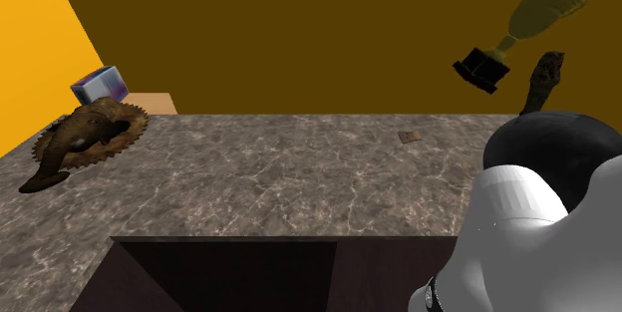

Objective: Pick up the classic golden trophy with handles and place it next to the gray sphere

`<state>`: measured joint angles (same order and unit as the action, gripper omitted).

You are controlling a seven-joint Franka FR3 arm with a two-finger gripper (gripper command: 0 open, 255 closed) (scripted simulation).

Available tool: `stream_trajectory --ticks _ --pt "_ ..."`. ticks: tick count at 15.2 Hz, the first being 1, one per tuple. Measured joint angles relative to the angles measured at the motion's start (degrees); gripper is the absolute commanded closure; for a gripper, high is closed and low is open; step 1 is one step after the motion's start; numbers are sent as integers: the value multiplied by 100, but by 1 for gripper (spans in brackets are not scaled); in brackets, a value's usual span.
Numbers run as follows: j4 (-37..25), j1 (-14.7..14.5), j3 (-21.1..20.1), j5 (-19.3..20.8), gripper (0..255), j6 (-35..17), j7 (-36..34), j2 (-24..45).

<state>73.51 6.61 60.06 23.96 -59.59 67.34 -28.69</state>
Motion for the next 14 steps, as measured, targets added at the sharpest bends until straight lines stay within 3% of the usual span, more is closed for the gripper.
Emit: stream_trajectory --ticks 8,14 --pt "1173 519 -503 211 255 -575 -294 -578" --pt "1927 748 -647 336 255 -995 -470 -912"
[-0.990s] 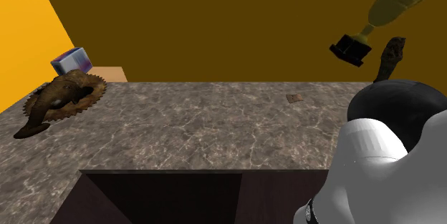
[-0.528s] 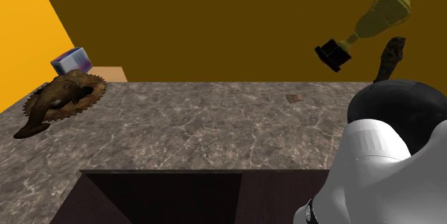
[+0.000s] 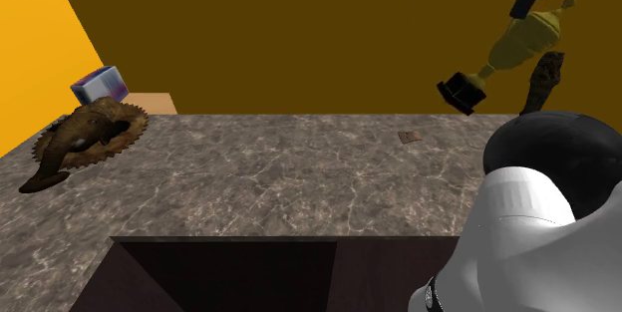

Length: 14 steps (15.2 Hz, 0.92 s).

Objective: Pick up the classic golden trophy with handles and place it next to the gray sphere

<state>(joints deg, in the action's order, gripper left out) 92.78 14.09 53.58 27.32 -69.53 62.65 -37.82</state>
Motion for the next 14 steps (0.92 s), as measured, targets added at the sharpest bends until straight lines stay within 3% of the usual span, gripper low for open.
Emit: stream_trajectory --ticks 14 --pt "1470 380 -9 320 255 -895 -260 -615"
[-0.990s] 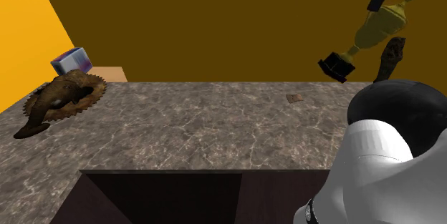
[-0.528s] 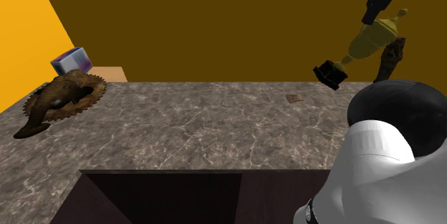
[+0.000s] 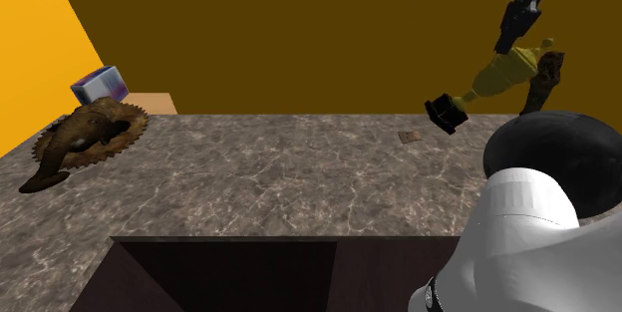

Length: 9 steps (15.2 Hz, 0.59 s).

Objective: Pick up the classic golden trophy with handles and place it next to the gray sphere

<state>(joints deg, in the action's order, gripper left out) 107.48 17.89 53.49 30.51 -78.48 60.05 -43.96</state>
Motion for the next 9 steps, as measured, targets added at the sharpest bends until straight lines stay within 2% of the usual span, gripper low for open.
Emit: stream_trajectory --ticks 9 --pt "757 140 167 219 255 -550 -113 -256"
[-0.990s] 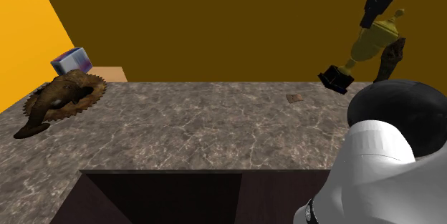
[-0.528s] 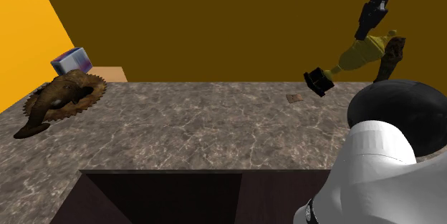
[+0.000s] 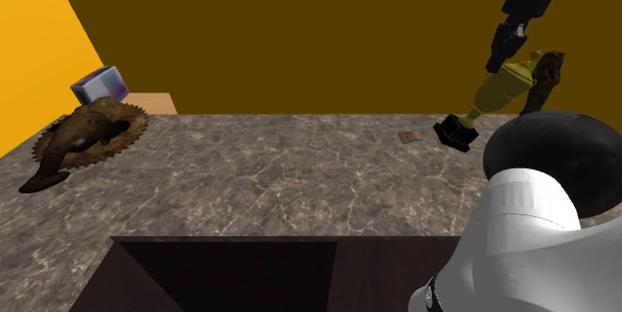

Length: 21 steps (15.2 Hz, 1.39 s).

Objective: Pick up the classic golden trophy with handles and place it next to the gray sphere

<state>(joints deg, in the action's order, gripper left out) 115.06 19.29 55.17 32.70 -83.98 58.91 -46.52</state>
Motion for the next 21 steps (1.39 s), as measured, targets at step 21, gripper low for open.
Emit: stream_trajectory --ticks 21 --pt "1464 154 759 645 255 -1334 -197 -319"
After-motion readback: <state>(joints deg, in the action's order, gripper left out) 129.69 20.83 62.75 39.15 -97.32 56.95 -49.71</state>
